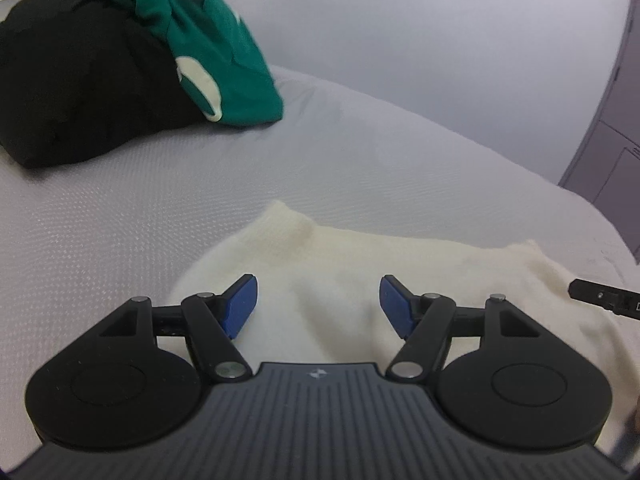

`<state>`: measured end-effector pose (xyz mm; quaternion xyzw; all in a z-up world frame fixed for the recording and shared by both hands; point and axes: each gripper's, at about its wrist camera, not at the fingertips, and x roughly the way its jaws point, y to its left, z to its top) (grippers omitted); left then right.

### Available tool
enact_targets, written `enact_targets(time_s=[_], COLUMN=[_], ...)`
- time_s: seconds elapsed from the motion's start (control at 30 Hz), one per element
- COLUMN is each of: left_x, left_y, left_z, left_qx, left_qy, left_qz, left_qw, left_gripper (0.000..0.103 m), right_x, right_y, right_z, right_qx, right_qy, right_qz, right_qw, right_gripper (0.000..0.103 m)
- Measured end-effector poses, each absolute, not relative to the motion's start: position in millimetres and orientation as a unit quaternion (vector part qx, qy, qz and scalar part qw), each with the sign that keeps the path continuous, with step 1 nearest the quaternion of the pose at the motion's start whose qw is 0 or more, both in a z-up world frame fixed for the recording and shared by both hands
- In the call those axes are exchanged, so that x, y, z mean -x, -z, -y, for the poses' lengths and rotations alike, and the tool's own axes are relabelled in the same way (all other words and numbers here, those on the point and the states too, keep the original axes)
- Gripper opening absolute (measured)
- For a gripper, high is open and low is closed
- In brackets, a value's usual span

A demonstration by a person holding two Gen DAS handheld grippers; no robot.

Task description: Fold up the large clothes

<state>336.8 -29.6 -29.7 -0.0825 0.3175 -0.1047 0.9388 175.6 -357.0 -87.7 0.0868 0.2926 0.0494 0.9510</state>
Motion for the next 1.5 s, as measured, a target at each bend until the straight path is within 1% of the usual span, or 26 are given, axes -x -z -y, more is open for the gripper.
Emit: enact_targets(time_s=[0.23,0.43,0.53,0.7,0.87,1.13,1.33,1.37,1.4,1.43,1.47,1.5], left_x=[-279,-226,-199,-161,-145,-149,-160,-162,-165,-167,-169,-172], left_y=[11,0,0,9,18,27,50,53,57,61,65,70], left_z=[44,58,62,59,53,39,25,23,20,18,16,15], left_qx=[0.077,0.07,0.072,0.09,0.116,0.191,0.274,0.286,0.299,0.31,0.32,0.329], left_qy=[0.129,0.153,0.157,0.162,0.159,0.161,0.158,0.157,0.156,0.156,0.156,0.154], left_qz=[-0.296,-0.273,-0.271,-0.29,-0.314,-0.356,-0.413,-0.421,-0.429,-0.434,-0.441,-0.45], left_qw=[0.943,0.947,0.947,0.939,0.929,0.901,0.854,0.846,0.838,0.831,0.824,0.816], left_gripper=[0.072,0.072,0.072,0.073,0.073,0.073,0.073,0.074,0.075,0.076,0.076,0.076], right_x=[-116,-65,-47,-22,-4,-9,-18,-19,-21,-23,-25,-28], right_y=[66,48,47,51,62,97,119,122,126,130,134,138], right_z=[335,316,312,308,311,305,309,310,312,314,316,318], right_qx=[-0.092,-0.069,-0.064,-0.079,-0.14,-0.234,-0.302,-0.317,-0.334,-0.354,-0.369,-0.379], right_qy=[-0.072,-0.096,-0.101,-0.104,-0.103,-0.135,-0.151,-0.153,-0.155,-0.156,-0.156,-0.153], right_qz=[-0.265,-0.23,-0.227,-0.25,-0.29,-0.368,-0.406,-0.409,-0.412,-0.414,-0.418,-0.424], right_qw=[0.957,0.966,0.966,0.959,0.941,0.889,0.849,0.842,0.834,0.824,0.815,0.808], right_gripper=[0.064,0.064,0.064,0.064,0.064,0.066,0.067,0.071,0.082,0.087,0.089,0.088])
